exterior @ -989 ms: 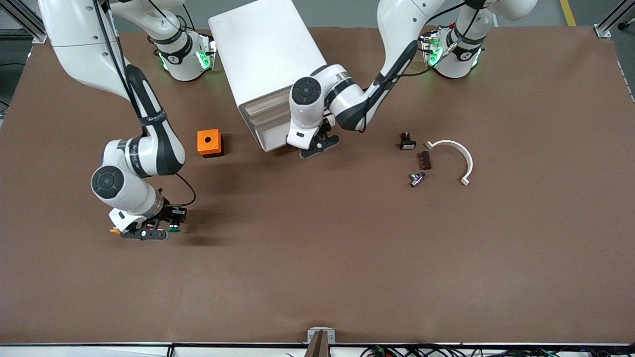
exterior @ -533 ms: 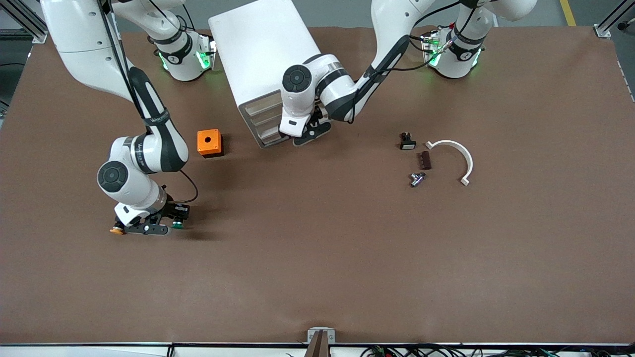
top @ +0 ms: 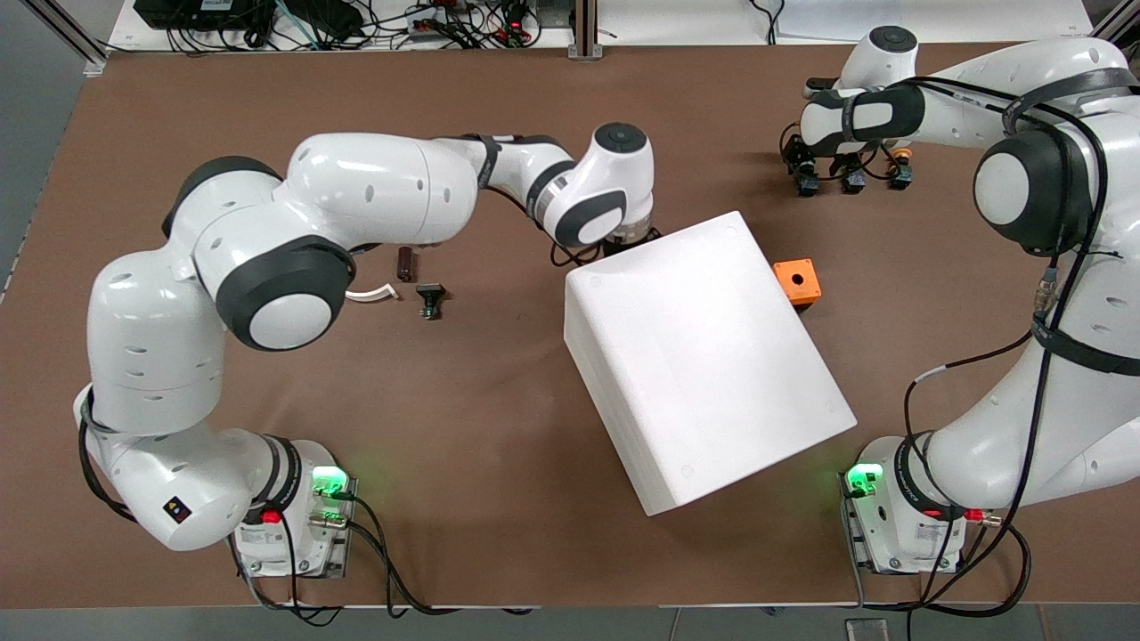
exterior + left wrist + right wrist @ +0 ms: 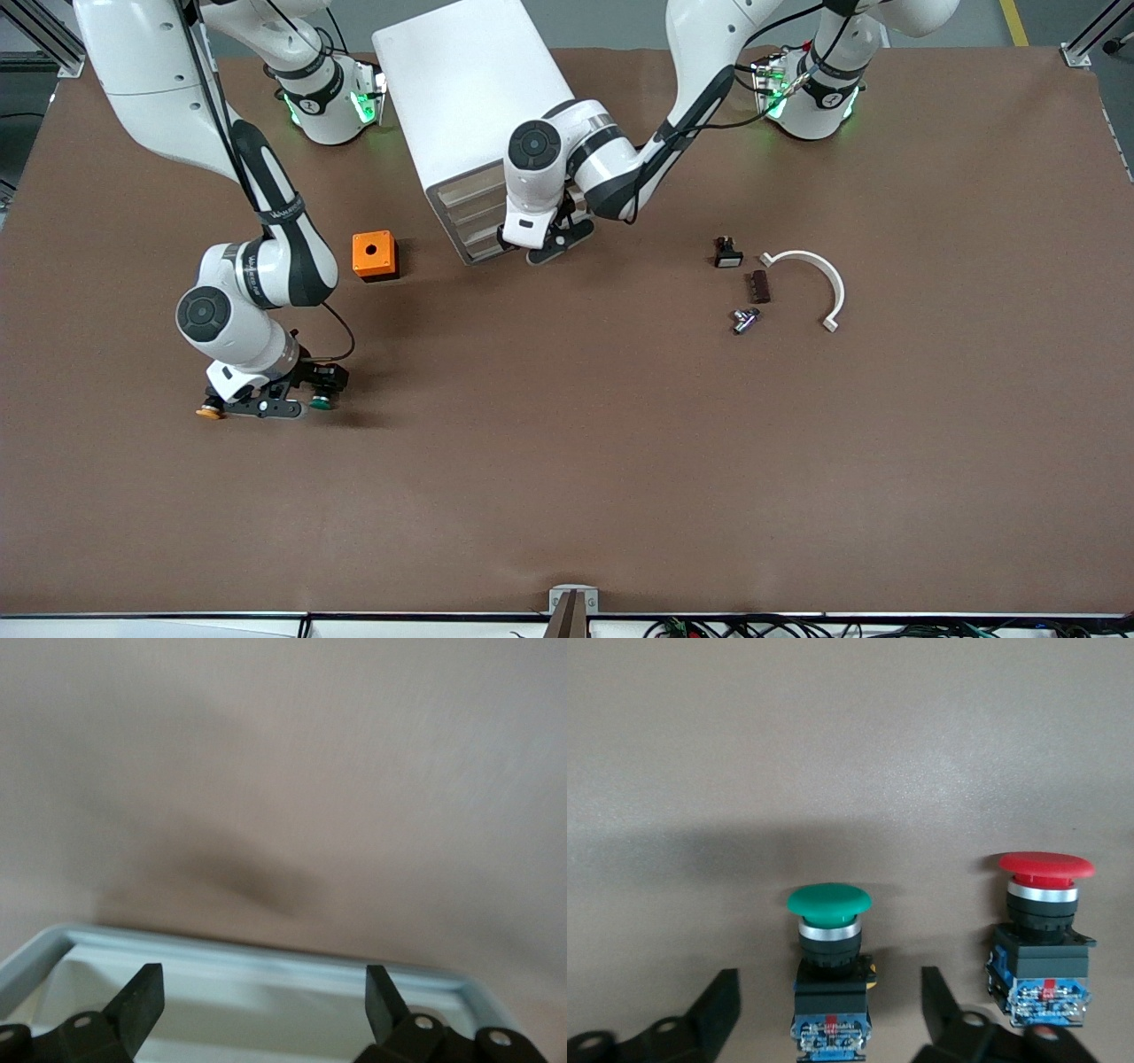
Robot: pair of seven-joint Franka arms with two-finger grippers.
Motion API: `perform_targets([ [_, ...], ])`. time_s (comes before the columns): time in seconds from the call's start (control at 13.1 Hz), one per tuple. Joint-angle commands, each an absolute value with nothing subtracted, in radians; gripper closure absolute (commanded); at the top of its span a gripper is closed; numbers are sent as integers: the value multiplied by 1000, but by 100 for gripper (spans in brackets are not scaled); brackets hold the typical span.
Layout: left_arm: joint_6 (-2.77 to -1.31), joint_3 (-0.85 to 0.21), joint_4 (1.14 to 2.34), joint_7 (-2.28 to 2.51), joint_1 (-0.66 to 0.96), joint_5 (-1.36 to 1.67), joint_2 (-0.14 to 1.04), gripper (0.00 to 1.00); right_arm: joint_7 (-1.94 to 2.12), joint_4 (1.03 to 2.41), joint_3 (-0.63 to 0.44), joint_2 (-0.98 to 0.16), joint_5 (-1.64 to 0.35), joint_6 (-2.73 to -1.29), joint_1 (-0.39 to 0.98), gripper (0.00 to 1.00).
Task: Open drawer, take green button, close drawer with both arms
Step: 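Open the right gripper and raise it while the left gripper withdraws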
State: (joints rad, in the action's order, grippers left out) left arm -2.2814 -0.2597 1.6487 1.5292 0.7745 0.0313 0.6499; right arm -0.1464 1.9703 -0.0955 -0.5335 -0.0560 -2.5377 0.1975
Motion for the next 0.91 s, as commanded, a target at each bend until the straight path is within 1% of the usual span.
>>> perform_targets([
  [0.0, -2263, -272, 1631, 1519, 666, 45, 605, 0, -137, 1970, -78, -499, -66, -2524, 176, 0],
  [0.08, -2240, -272, 1612, 1508, 611, 40, 592, 0, -137, 1956, -78, -473, -66, -2475, 175, 0],
  [0.23, -2151, -262, 1571, 1488, 519, 29, 551, 0, -140, 1887, -81, -424, -64, -2296, 172, 0],
  [0.38, -2106, -261, 1542, 1482, 403, 23, 511, 0, -127, 1832, -81, -365, -64, -2148, 147, 0],
  [0.61, -2010, -259, 1519, 1384, 273, -6, 470, 0, -121, 1813, -84, -244, -52, -1979, 124, 0],
  [0.76, -1953, -262, 1519, 1242, 198, -70, 424, 0, -13, 1778, -84, -172, -52, -1866, 71, 0],
  [0.84, -1927, -262, 1517, 1177, 166, -72, 398, 0, 38, 1732, -84, -163, -54, -1789, 33, 0],
])
